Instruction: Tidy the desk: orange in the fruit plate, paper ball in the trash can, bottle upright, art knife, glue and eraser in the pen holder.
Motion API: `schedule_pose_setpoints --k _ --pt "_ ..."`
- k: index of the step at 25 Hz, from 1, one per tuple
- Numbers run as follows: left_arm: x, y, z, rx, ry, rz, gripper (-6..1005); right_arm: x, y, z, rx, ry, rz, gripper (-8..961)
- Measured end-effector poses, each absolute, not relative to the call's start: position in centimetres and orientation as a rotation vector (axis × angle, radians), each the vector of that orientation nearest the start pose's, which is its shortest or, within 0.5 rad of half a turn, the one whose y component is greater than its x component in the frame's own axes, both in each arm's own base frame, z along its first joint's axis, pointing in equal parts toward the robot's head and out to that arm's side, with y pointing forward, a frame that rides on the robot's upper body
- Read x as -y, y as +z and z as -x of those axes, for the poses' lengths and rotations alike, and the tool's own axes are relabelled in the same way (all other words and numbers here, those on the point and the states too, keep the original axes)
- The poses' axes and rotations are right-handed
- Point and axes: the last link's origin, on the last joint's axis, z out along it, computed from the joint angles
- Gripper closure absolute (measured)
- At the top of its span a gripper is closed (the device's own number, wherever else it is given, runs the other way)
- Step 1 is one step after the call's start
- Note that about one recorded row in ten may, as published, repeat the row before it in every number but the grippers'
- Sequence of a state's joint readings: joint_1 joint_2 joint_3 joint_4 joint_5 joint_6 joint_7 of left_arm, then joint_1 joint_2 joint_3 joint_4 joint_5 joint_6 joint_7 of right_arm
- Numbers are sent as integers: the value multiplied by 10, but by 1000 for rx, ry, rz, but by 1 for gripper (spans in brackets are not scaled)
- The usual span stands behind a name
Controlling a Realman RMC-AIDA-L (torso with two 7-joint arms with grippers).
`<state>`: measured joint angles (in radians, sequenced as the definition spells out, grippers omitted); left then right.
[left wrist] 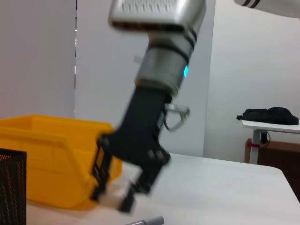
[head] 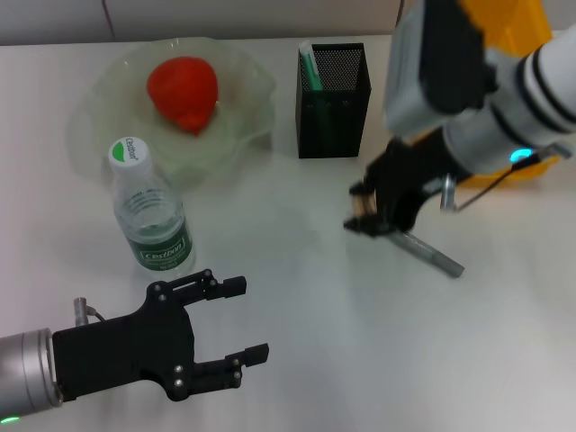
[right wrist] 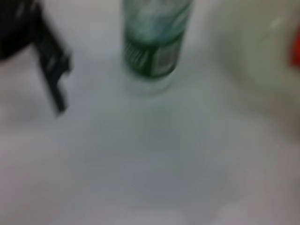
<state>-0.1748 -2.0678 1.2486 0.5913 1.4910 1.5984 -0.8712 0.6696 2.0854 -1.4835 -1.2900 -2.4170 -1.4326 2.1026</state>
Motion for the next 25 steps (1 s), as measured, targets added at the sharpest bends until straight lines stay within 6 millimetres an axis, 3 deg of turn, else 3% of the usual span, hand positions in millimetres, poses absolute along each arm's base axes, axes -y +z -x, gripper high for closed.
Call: schedule_pose_setpoints --k 2,3,7,17,25 --pt "-217 -45 290 262 -902 2756 229 -370 -17 -123 -193 -217 2793 520" --pt "-217 -45 290 262 -902 2756 229 -370 -17 -123 -193 -217 2793 521" --pt "-217 -45 290 261 -903 2757 229 -391 -4 -111 -250 106 2611 521" --pt "-217 -45 289 255 -906 2758 229 -431 -26 -122 -370 159 2489 523" --pt "-217 -45 290 254 -906 2758 229 -433 -29 -127 -398 153 2484 524"
